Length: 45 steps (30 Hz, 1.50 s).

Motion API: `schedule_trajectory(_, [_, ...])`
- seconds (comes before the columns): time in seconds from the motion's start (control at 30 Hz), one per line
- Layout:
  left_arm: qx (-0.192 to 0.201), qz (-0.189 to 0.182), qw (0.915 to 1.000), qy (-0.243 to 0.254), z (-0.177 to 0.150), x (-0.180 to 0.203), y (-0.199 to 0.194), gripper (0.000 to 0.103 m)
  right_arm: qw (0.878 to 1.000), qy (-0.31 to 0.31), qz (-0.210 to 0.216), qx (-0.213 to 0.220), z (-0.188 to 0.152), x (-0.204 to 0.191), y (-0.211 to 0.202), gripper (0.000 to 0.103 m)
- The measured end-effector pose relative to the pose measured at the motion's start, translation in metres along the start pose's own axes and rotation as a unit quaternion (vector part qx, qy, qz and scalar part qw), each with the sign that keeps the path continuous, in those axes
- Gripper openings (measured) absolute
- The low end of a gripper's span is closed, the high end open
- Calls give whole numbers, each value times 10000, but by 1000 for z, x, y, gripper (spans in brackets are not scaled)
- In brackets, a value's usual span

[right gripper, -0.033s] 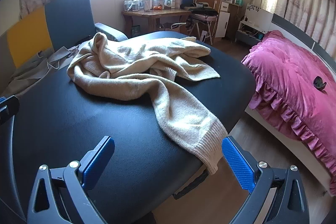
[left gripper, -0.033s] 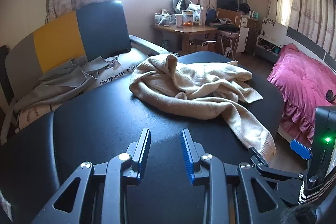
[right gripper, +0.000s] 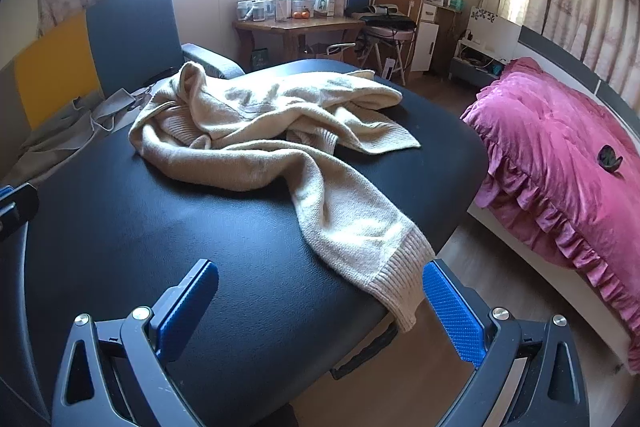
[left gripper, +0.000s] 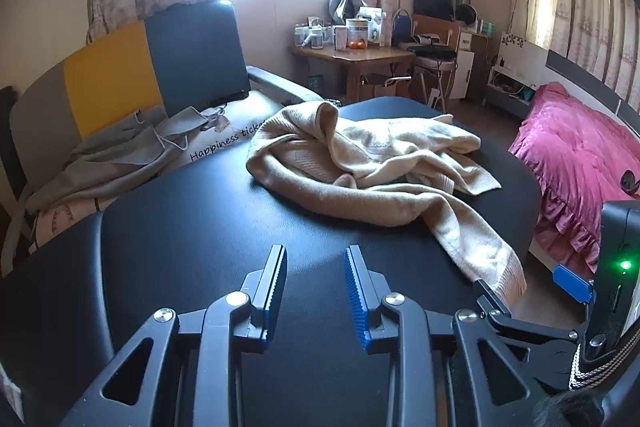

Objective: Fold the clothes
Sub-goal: 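Move both grippers toward the crumpled beige sweater on the table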

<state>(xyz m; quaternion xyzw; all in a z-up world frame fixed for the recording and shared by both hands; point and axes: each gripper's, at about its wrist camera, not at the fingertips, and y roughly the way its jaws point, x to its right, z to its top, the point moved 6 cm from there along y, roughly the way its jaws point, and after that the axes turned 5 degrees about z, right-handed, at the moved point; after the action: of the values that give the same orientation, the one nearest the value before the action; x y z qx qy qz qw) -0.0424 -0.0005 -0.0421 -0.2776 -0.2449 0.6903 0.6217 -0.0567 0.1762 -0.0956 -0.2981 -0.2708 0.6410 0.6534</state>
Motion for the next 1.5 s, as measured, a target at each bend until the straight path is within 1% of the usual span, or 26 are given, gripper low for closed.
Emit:
schedule_trajectory(0.13, [31, 40, 10000, -4, -3, 1, -1, 30, 9999, -46, -89, -30, -1, 1, -3, 103])
schedule_trajectory(0.23, [-105, -102, 9998, -134, -8, -5, 1, 30, 9998, -81, -156, -52, -2, 1, -5, 103])
schedule_trajectory(0.33, [-224, -113, 9996, -113, -11, -7, 2, 31, 9998, -47, -178, -54, -3, -2, -5, 103])
schedule_trajectory(0.4, [-284, -100, 9995, -120, -15, -10, 4, 34, 9999, -23, -148, -47, -4, -3, -5, 103])
schedule_trajectory(0.6, [-415, -79, 9991, -98, -27, -15, 7, 34, 9999, -68, -75, -20, -4, -7, -5, 103])
schedule_trajectory(0.9, [-509, -53, 9986, -117, -40, -24, 8, 34, 9998, -195, 0, -7, -9, -12, -11, 103])
schedule_trajectory(1.0, [-705, -118, 9972, -212, -51, -31, 16, 34, 9996, -258, 89, 25, -10, -15, -13, 103])
schedule_trajectory(1.03, [-810, -190, 9962, -275, -57, -34, 20, 34, 9995, -301, 95, 57, -10, -17, -13, 103])
schedule_trajectory(1.1, [-950, -126, 9949, -308, -69, -45, 27, 35, 9991, -392, 139, 113, -10, -21, -14, 103])
schedule_trajectory(1.27, [-1274, 104, 9912, -357, -102, -72, 45, 34, 9953, -755, 576, 165, -2, -27, -5, 103])
schedule_trajectory(1.33, [-1424, 169, 9887, -429, -117, -85, 52, 34, 9929, -907, 748, 153, 6, -26, 2, 92])
schedule_trajectory(1.37, [-1534, 195, 9866, -520, -126, -94, 56, 34, 9918, -979, 813, 124, 10, -25, 8, 80])
schedule_trajectory(1.4, [-1616, 216, 9848, -596, -134, -100, 60, 34, 9910, -1042, 836, 52, 15, -23, 16, 72])
schedule_trajectory(1.43, [-1687, 235, 9831, -666, -141, -106, 63, 34, 9901, -1107, 860, -32, 20, -21, 25, 69])
schedule_trajectory(1.5, [-1759, 263, 9807, -812, -152, -118, 66, 34, 9878, -1242, 911, -245, 25, -20, 46, 52])
